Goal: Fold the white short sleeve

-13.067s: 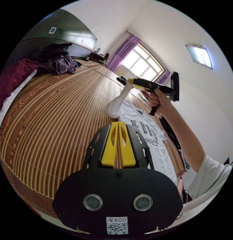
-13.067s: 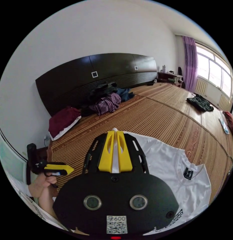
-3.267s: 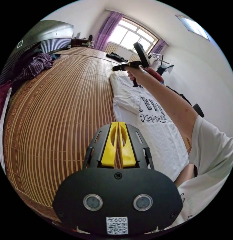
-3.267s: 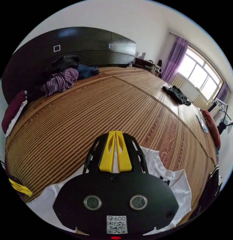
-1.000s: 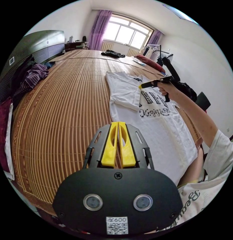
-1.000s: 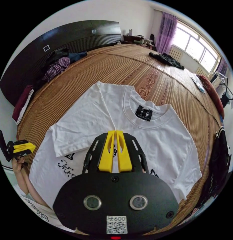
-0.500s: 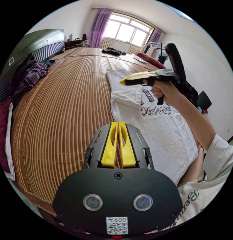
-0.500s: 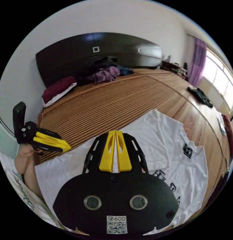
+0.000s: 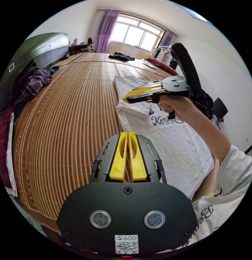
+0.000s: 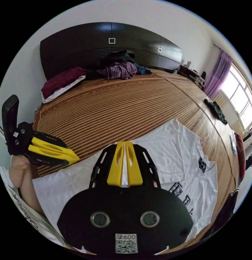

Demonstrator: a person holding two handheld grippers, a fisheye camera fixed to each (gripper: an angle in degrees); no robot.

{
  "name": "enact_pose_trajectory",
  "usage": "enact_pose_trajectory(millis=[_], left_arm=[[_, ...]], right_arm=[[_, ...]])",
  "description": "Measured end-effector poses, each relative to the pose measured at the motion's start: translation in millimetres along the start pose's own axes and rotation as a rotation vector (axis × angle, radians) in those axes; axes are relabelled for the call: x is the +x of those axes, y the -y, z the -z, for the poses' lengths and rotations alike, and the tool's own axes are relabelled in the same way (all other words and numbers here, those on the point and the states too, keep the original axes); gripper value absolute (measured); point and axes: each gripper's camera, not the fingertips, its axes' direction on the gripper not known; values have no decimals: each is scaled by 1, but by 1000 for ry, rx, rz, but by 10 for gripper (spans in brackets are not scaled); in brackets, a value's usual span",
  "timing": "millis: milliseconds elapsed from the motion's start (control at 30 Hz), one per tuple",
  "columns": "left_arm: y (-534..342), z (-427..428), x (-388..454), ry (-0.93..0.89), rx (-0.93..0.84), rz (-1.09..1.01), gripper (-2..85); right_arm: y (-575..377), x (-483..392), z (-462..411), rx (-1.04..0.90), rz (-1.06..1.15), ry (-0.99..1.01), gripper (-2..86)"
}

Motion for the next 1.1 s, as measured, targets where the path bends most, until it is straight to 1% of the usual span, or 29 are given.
enact_pose_trajectory(millis=[100, 167, 200, 300, 367, 433, 467, 567, 633, 767, 800, 867, 967, 1000, 1100], left_arm=[[-1, -8, -7, -11, -8, 5, 2], [-3, -15, -12, -20, -15, 9, 2], [-3, -17, -13, -18, -16, 9, 2], [-2, -25, -13, 8, -14, -9, 2], [-2, -36, -12, 38, -40, -37, 3], [-1, -49, -13, 33, -82, -49, 3], [-1, -57, -15, 42, -105, -54, 3], [-3, -67, -10, 76, -105, -105, 3], [-5, -71, -10, 85, -104, -113, 3], [-9, -82, -20, 58, -104, -99, 3], [-10, -84, -21, 55, -103, -97, 3], [-12, -90, -21, 60, -103, -100, 3], [-16, -98, -17, 89, -102, -116, 4], [-16, -100, -16, 92, -102, -118, 4], [-20, -108, -17, 92, -100, -117, 4]], right_arm=[[6, 18, 3, 40, -20, -105, -8], [25, 48, -11, 41, -90, -157, -9], [30, 58, -17, 39, -111, -158, -9], [53, 117, -55, 3, -276, -158, -8], [65, 156, -85, -30, -385, -119, -8], [73, 173, -102, -29, -410, -89, -8], [78, 180, -114, -43, -420, -106, -8], [88, 192, -147, -116, -435, -104, -8], [90, 197, -149, -99, -436, -95, -8], [93, 207, -148, -131, -432, -29, -8], [93, 209, -144, -123, -441, -20, -8], [91, 209, -126, -36, -465, -28, -8], [91, 202, -121, 35, -471, -35, -8], [92, 199, -125, 25, -469, -29, -8], [98, 183, -157, -90, -427, -42, -8]])
